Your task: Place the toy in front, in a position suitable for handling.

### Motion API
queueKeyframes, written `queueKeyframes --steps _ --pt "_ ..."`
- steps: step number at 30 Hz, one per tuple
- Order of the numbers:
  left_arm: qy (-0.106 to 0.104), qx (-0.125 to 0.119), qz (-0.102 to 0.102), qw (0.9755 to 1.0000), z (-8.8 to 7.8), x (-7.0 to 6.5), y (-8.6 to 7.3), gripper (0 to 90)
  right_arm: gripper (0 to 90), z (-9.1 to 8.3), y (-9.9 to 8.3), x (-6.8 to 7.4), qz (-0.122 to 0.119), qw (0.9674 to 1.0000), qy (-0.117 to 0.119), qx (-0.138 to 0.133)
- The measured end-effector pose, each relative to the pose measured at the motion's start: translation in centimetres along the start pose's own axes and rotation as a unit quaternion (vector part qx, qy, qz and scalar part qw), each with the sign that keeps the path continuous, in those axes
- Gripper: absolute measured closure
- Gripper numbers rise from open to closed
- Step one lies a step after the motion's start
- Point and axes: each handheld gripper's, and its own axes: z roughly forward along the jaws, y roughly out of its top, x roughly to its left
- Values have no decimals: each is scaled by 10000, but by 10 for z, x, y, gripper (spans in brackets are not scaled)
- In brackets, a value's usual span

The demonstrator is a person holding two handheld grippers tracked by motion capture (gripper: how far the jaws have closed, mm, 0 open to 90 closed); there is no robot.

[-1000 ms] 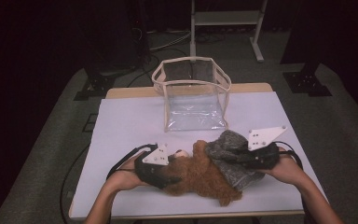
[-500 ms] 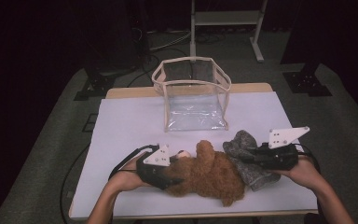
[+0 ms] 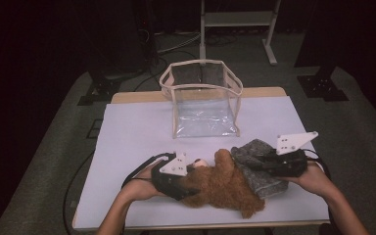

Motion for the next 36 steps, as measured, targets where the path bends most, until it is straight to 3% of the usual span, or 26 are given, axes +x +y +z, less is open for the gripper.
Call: queueKeyframes --steps 3,4,8,17,24,27,31,32,36 --pt "7 -9 -13 10000 0 0 0 379 757 -7 -8 -2 87 9999 -96 22" --pt "-8 -3 -18 10000 0 0 0 379 757 -17 -14 -4 135 9996 -229 66" --pt "-13 15 -24 10000 0 0 1 374 756 -25 -15 -4 151 9993 -331 81" --pt "3 -8 -89 10000 -1 2 -2 371 755 -6 6 4 -141 9998 -119 42" --pt "47 -106 -212 9997 0 4 -2 372 755 -22 -20 -3 213 9995 -242 -6" --pt "59 -86 -206 9997 1 4 -1 371 755 -25 -23 -1 242 9994 -234 -70" --pt "66 -38 -190 9998 1 4 1 369 755 -20 -13 6 104 9997 -103 -196" --pt "69 -42 -194 9998 1 4 1 368 755 -8 -3 13 -27 9998 62 -197" --pt "93 -52 -200 9997 2 6 1 365 755 18 15 25 -301 9990 283 -147"
